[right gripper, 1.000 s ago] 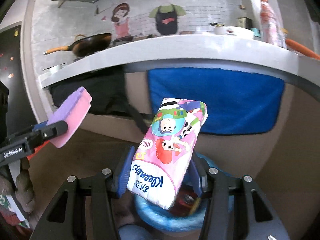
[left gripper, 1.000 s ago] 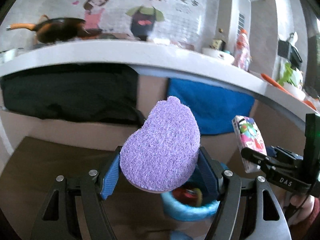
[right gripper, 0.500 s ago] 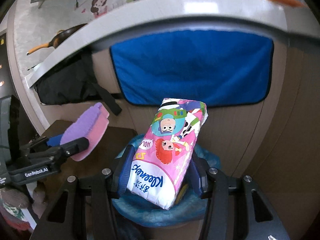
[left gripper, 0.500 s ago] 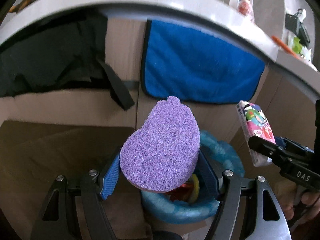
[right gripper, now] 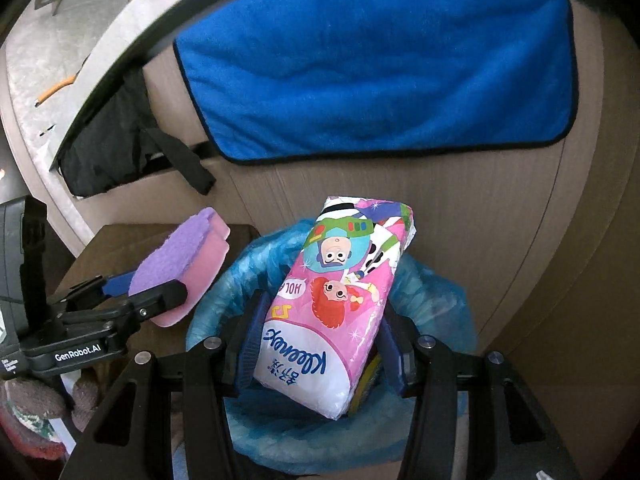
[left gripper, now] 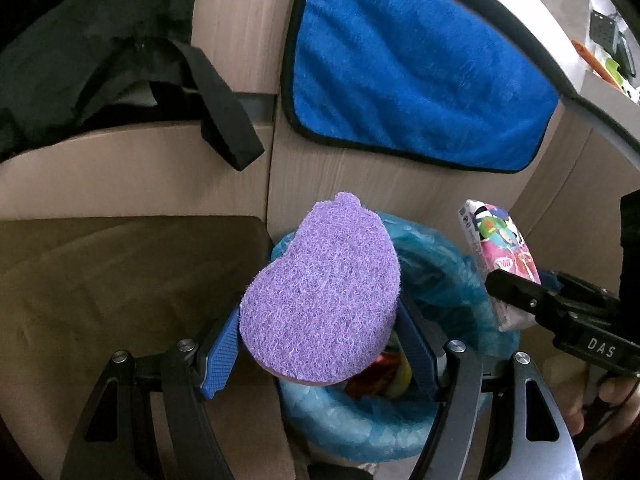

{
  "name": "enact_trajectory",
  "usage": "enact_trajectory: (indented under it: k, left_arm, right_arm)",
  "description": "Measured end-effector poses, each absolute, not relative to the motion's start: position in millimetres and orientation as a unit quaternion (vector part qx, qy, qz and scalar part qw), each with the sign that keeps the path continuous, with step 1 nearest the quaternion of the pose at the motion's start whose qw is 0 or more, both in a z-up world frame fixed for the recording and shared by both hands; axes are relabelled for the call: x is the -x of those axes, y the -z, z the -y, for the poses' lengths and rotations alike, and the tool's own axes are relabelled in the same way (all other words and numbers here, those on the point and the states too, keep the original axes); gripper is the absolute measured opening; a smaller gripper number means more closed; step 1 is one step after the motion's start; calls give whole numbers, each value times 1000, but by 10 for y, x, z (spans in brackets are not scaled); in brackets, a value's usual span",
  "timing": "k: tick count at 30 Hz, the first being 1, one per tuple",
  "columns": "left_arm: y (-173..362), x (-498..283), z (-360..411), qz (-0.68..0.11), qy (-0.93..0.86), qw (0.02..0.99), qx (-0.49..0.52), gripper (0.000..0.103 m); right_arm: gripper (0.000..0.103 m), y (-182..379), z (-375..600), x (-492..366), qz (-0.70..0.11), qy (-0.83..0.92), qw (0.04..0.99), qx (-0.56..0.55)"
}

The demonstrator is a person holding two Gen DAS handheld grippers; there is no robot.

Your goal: Collect trash

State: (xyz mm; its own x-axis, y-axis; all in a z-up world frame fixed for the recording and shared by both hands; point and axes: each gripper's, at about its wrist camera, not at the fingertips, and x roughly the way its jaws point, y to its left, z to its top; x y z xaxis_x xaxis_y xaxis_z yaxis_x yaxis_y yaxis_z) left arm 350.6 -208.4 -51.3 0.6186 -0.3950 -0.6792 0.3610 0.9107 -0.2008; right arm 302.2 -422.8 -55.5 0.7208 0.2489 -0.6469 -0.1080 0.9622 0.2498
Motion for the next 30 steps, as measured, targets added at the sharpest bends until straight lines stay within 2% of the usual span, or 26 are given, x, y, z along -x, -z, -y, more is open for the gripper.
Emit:
enact_trajectory:
  k: [8, 10, 13, 18, 24, 30]
  left_arm:
    - [631, -3621, 2095, -394, 235, 888, 45, 72]
    - [659, -3659, 2079, -399, 249, 880, 58, 75]
    - [645, -3677, 2028, -399, 251, 879, 72, 86]
    - [529, -3638, 1906, -387, 248, 883, 93, 89]
    - [232, -3269, 1630, -350, 238, 901, 99, 89]
    - [-117, -2517, 1306, -292, 212, 932, 44, 89]
  right_arm:
    - [51, 691, 4232, -3078, -376, -97, 916, -104]
    - [53, 704, 4249, -3082, -377, -96, 914, -111]
    - [67, 691, 4284, -3024, -372, -97, 916, -117]
    - [67, 617, 4269, -2877, -365, -81, 920, -115]
    - [69, 455, 4162, -2540, -347, -64, 929, -113]
    - [71, 135, 3832, -1928, -304, -57, 946, -95]
